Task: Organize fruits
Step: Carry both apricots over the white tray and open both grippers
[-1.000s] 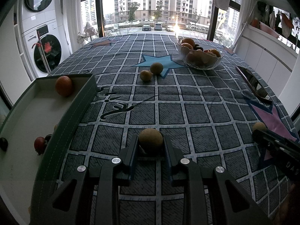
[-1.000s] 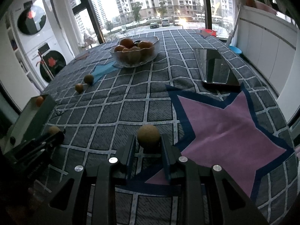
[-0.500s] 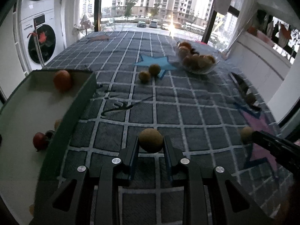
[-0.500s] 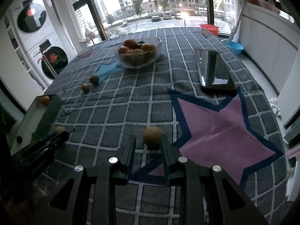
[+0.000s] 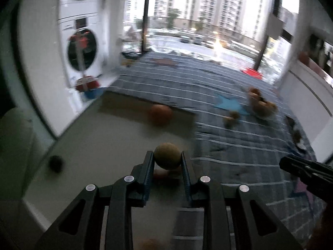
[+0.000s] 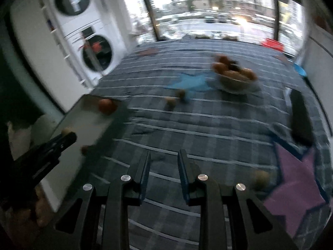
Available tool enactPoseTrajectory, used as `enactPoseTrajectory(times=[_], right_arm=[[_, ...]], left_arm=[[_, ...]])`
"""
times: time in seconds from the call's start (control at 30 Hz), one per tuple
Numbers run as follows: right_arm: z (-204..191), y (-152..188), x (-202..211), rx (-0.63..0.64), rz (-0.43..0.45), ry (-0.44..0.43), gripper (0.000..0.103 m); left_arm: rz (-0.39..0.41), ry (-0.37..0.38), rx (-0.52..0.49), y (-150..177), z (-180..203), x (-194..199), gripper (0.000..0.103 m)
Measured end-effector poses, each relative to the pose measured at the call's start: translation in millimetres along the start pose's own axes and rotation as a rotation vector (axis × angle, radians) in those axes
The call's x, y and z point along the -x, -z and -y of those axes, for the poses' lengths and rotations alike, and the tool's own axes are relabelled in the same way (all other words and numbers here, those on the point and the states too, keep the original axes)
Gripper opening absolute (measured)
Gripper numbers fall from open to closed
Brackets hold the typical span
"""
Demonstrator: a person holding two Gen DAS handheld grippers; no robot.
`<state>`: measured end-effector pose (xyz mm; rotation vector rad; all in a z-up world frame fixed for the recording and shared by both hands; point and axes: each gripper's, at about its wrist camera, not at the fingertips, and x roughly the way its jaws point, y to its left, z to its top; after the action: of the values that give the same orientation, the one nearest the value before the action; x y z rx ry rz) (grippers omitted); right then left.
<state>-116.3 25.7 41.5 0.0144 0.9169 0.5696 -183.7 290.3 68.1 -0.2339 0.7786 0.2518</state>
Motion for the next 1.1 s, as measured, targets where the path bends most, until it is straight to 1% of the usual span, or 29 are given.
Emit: enactPoseTrajectory(times=[0.13,0.23,0.33,0.43,0.5,0.53,0.57,0.6,0.63,0.7,0.77,0.8,0.9,0.97,1.0,1.03,1.07,1.1], right_arm=[[-52.0,-12.8,-23.1,0.086,-0.033,-0.078,0.030],[-85.1,-17.8,-38.1,0.135,-0.052,-0.120,0.030],[-113.2,-20.6,-51.7,0.166,-0.073,-0.154,0.030],[-130.6,-22.4,-61.0,0.188,-0.084,-0.158,0.029],[-130.6,-23.6,-61.0,0.189,-0.074,-0.139,0.030],[-124.7,-23.2,-58.1,0.183,-0.062,-0.120,0.038],[-117.1,-22.2,-55.9,0.174,-0.058,-0.093,0.048],[-103.8,-20.6,-52.1,0.152,-0.051,-0.055,0.074],[-85.4,-17.0,-45.9,0.117,-0.031,-0.001,0.083],[-48.1,-6.0,-32.2,0.055,0.011,0.106,0.083],[-4.9,10.3,-19.4,-0.005,0.027,0.222,0.083],[23.5,21.9,-12.7,-0.056,0.026,0.280,0.082],[77.5,39.1,-5.3,-0.170,0.000,0.336,0.076],[99.5,46.9,-5.2,-0.207,-0.010,0.345,0.073],[104.5,48.3,-8.0,-0.205,-0.015,0.343,0.071],[107.1,49.0,-12.8,-0.197,-0.025,0.337,0.065],[107.0,49.2,-15.9,-0.192,-0.034,0.334,0.065],[102.7,48.8,-16.0,-0.171,-0.019,0.349,0.056]], left_arm=[[-0.019,-0.071,0.058,4.8,-39.9,-9.3,0.027],[-0.037,-0.096,0.095,11.2,-60.5,-16.3,0.027],[-0.046,-0.116,0.114,15.2,-70.1,-23.1,0.027],[-0.054,-0.124,0.123,17.8,-74.6,-29.6,0.027],[-0.062,-0.123,0.126,19.0,-74.4,-33.2,0.027],[-0.064,-0.121,0.119,19.9,-73.4,-34.6,0.027],[-0.060,-0.124,0.111,22.0,-72.8,-31.6,0.027],[-0.056,-0.128,0.100,22.9,-71.0,-32.0,0.027],[-0.057,-0.130,0.093,23.3,-69.5,-31.0,0.027],[-0.056,-0.125,0.092,24.3,-68.5,-28.2,0.027],[-0.051,-0.127,0.099,24.6,-69.1,-27.4,0.027],[-0.050,-0.127,0.102,25.2,-69.5,-27.7,0.027],[-0.046,-0.134,0.109,25.7,-68.8,-27.5,0.027],[-0.051,-0.143,0.108,25.3,-67.2,-28.1,0.027],[-0.057,-0.145,0.108,24.6,-66.1,-29.6,0.027],[-0.063,-0.147,0.105,25.0,-65.1,-30.2,0.027],[-0.068,-0.151,0.099,25.9,-63.2,-30.1,0.027],[-0.073,-0.153,0.092,25.7,-61.9,-31.0,0.027]])
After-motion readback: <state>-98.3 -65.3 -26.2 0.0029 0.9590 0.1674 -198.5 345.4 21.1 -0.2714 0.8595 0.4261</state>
